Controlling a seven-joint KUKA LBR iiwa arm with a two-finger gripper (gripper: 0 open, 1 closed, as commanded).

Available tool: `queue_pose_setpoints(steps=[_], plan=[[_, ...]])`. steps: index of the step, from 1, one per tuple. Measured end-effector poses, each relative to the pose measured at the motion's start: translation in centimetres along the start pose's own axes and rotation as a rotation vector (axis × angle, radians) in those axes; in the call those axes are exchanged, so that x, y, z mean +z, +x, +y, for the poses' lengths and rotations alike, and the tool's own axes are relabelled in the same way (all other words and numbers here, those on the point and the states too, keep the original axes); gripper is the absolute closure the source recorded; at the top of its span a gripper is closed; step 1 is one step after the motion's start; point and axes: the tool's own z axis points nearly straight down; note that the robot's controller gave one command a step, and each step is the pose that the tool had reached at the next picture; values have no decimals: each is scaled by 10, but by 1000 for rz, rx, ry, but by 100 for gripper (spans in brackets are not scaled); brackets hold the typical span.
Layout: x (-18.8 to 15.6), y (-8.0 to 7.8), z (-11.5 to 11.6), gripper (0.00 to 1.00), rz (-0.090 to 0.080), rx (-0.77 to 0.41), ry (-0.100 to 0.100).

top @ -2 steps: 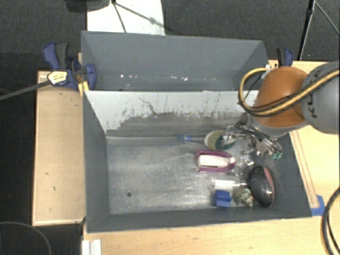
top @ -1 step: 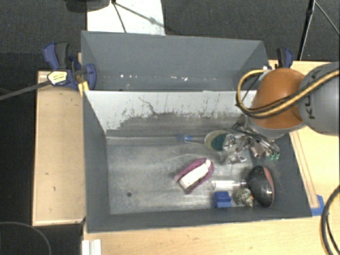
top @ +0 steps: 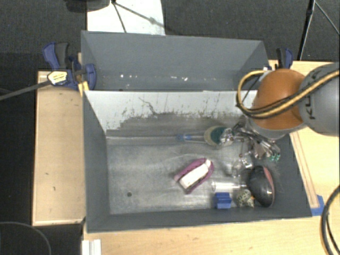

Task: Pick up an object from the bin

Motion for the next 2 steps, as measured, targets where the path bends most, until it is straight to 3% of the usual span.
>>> queue_pose_setpoints(steps=[1, 2], plan=[[-29, 60, -33, 0, -27, -24, -17], [-7, 69, 40, 0, -64, -225, 23]])
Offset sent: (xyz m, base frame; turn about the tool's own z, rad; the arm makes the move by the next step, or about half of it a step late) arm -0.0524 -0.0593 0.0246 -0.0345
